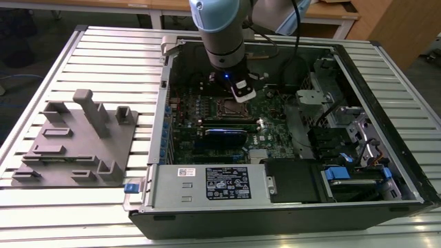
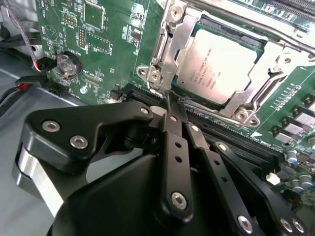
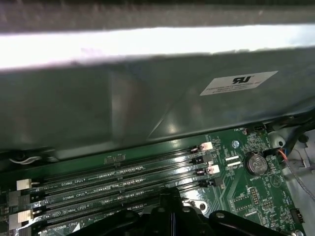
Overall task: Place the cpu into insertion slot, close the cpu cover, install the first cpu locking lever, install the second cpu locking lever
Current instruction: 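Install the first cpu locking lever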
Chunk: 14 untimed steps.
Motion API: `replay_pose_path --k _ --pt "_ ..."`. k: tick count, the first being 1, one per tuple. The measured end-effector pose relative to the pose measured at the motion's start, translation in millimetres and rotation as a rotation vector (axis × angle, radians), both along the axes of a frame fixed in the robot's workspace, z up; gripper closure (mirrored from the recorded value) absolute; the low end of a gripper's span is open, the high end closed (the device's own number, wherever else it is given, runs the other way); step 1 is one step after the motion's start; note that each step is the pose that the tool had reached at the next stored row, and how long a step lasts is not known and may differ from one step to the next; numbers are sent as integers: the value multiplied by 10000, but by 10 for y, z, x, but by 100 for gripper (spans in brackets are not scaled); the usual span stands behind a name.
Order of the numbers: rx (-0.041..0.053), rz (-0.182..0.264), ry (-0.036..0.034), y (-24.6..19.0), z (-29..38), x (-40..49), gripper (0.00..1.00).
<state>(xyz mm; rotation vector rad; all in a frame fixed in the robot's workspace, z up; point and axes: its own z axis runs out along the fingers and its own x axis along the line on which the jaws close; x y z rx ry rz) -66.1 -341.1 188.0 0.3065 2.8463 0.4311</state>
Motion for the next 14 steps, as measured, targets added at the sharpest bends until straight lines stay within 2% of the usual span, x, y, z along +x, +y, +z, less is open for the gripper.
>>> replay_pose_path --k 7,9,10,11,12,14 --pt "-9 -2 1 -1 118 0 90" --pt "-48 -6 2 -1 153 0 90" --pt "-128 -9 0 0 162 1 90" --pt "-254 -16 2 -1 167 0 90" --pt "-409 -29 1 -1 171 0 90" --pt "-782 -66 3 -1 172 0 90"
